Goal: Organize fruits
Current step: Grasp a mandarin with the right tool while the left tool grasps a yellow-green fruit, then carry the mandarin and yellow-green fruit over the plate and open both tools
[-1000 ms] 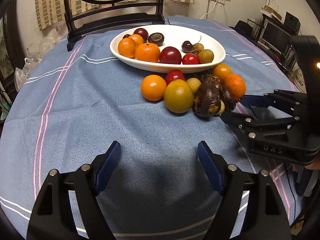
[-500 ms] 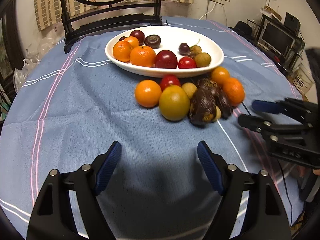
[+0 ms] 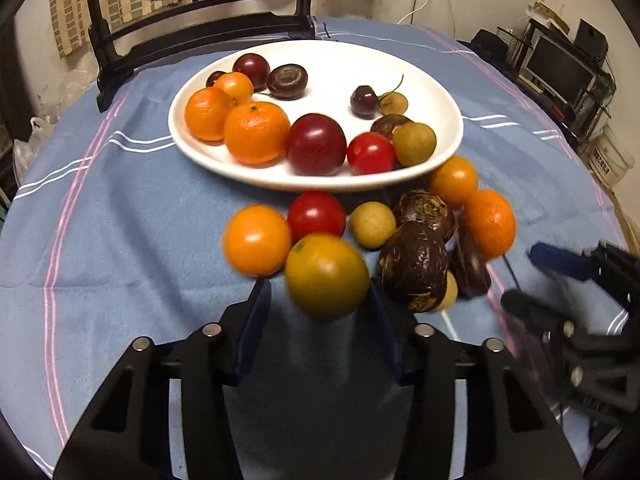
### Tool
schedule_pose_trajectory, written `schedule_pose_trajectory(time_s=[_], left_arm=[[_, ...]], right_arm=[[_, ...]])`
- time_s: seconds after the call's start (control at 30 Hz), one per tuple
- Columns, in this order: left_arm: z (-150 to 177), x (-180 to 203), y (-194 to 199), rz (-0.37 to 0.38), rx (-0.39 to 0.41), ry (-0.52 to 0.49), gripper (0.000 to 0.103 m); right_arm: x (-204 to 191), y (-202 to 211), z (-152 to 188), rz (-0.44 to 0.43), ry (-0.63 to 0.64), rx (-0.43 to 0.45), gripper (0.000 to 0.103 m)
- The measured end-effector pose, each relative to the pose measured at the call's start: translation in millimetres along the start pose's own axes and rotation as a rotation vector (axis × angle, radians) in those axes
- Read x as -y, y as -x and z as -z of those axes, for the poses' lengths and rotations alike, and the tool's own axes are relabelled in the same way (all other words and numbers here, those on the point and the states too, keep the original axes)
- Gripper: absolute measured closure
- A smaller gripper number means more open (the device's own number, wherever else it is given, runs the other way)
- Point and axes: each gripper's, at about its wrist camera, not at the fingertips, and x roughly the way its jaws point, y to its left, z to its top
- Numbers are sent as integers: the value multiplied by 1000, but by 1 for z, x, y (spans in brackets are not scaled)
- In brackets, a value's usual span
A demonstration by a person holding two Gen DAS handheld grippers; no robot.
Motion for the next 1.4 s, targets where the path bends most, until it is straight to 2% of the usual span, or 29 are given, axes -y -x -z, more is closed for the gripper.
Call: schedule_pose_trajectory(time_s=[0.03,0.07,0.23,0.43,0.63,0.67,0.87,1.03,1.17,1.23,1.3,1.4], left_arm=[[-2,0,-1,4,3,2,64],[-3,1,-2,18,7,-1,65],[2,1,3,22,4,-8,66],[23,-5,22,28,19,-29,66],[32,-10,29,25,24,-27,66],[33,-11,29,25,27,-28,66],[31,-16,37,23,46,-28,66],[8,-17,60,31,111,-40,66],[-34,-12,77,15,204,-50,66],[-56,-12,75,-6,237,-46,66],[-77,-14,64,-21,241,-28,66],[-101,-20,36,-53,212,7,66]], right_arm=[[1,0,0,1,2,0,50],[1,0,0,3,3,-1,50],[5,-6,-7,4,17,-15,50],[8,-23,-19,-5,21,-49,50],[-2,-37,-33,-15,66,-51,50],[-4,-38,-34,-18,74,-50,59],[-4,-24,-30,-43,59,-32,62],[-1,12,-33,-55,41,71,62],[-2,40,-62,-23,40,237,62],[-4,38,-81,-31,39,280,61],[-4,25,-97,-42,37,283,61],[-5,-7,-112,-36,31,231,61]])
